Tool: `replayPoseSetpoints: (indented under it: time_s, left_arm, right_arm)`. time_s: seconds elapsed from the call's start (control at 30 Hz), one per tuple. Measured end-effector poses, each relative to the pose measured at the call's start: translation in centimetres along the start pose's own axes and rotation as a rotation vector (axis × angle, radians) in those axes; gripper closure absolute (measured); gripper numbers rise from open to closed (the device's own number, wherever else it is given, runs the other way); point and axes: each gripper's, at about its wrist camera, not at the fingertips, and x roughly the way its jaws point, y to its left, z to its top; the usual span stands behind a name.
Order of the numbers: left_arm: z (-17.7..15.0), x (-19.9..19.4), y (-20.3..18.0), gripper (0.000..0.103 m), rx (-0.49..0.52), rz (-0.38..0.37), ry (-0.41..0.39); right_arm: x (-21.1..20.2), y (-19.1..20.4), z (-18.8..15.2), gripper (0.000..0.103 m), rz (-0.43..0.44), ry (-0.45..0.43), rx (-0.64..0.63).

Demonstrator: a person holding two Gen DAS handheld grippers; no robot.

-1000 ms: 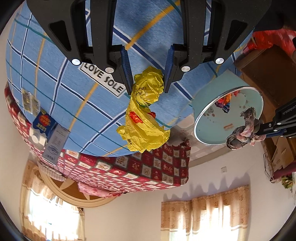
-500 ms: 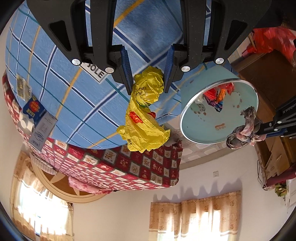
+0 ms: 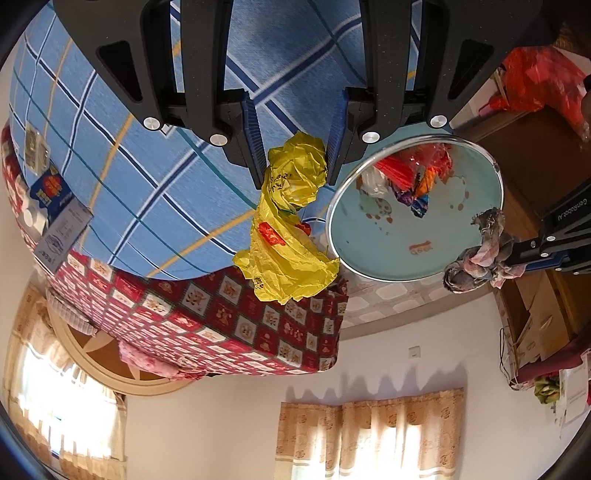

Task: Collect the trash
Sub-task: 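Carry the plaid rag and yellow bag in both grippers over the teal bin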

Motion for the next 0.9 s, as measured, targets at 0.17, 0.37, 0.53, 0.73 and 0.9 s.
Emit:
replayPoseSetpoints:
  time_s: [0.17,0.37,0.53,0.73,0.9]
  left_arm:
    - [0.0,0.3,0.6,0.088,-0.013,0.012,0.004]
    - [0.2,0.6,1.4,0.088,-0.029,0.024,0.007]
    - [0.3,0.8,1.7,0.088,-0.042,0.032,0.009]
    - [0.4,1.0,2.0,0.088,-0.056,0.04,0.011]
    - [0.4,1.2,2.4,0.088,-0.064,0.045,0.014]
  right_arm:
    - [0.3,0.8,0.6,0.07,0.012,0.001,-0.018]
    - [0.7,1.7,1.3,0.07,0.023,0.003,-0.037]
    - [0.9,2.3,1.7,0.07,0.032,0.003,-0.05]
    - [1.3,3.0,2.1,0.07,0.044,0.006,-0.064]
    - [1.6,3.5,2.2,0.07,0.053,0.007,-0.068]
